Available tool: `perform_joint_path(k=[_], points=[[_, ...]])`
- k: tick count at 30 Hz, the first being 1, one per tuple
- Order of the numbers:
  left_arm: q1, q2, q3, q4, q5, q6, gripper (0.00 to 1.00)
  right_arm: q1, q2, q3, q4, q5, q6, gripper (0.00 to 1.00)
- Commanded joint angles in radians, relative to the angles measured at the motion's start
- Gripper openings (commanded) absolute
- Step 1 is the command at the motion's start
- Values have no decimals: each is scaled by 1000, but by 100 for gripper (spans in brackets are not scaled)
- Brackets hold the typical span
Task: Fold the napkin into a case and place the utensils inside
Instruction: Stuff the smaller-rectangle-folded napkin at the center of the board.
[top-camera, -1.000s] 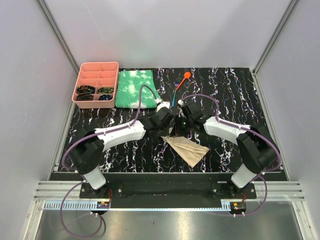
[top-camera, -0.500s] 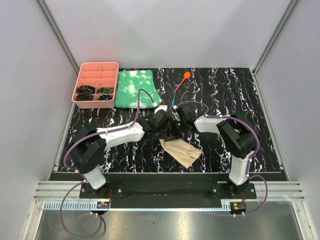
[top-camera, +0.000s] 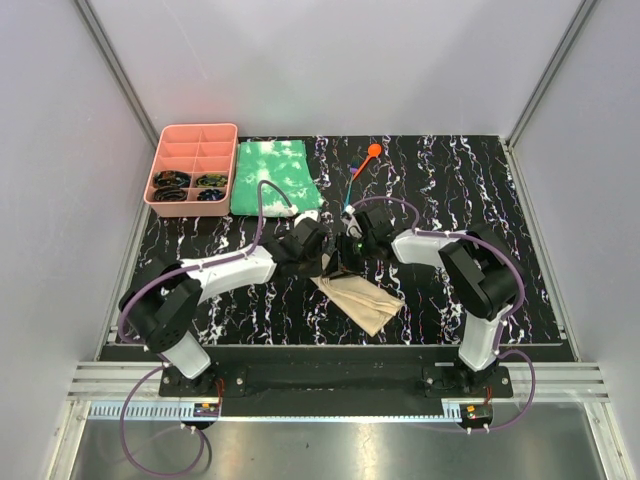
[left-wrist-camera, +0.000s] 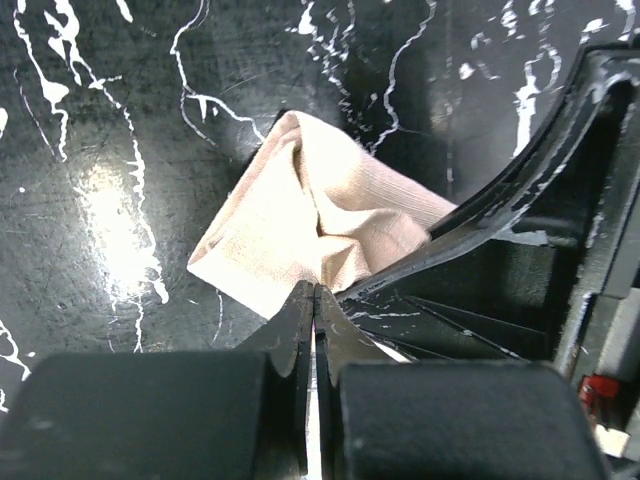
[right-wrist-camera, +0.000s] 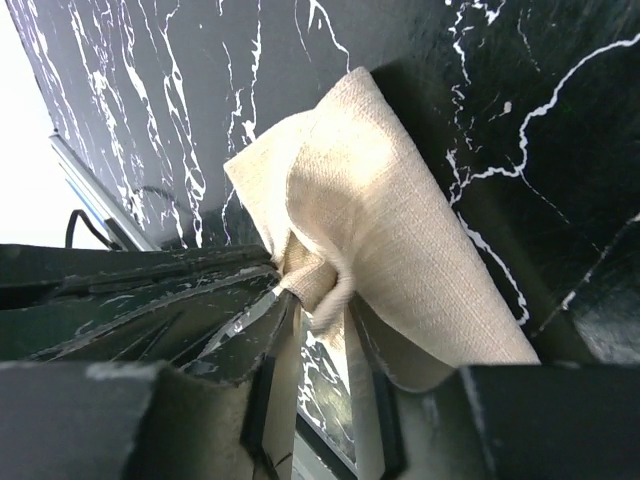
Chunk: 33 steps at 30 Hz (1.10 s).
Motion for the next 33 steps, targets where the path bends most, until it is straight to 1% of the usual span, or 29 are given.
perform_joint_path(k=[1, 3, 8, 12, 14, 16, 19, 23, 27, 29, 30, 33], points=[[1, -47, -5, 48, 28, -13, 0, -12, -45, 50, -47, 13, -62, 33], [0, -52, -11, 48, 25, -13, 0, -13, -48, 62, -53, 16, -70, 35], [1, -55, -19, 52, 26, -14, 0, -16, -29, 96, -89, 23, -93, 36], [1, -55, -22, 52, 26, -14, 0, -18, -22, 109, -93, 15, -105, 44], [0, -53, -20, 54, 26, -14, 0, -21, -25, 112, -96, 19, -107, 45], [1, -56, -20, 54, 26, -14, 0, -22, -17, 116, -96, 13, -105, 44], [1, -61, -15, 51, 26, -13, 0, -21, -2, 116, -98, 4, -98, 30], [1, -78, -14, 54, 26, -13, 0, -21, 17, 117, -86, -23, -96, 28], [1, -99, -32, 100, 28, -8, 0, -21, 36, 102, -31, -75, -46, 16], [1, -99, -45, 123, 45, -7, 0, -16, 56, 88, 22, -102, -3, 14], [1, -96, -49, 143, 70, -17, 0, -7, 76, 79, 96, -135, 43, 13], [1, -58, -58, 132, 85, -59, 0, 13, 134, 117, 135, -175, 80, 13]])
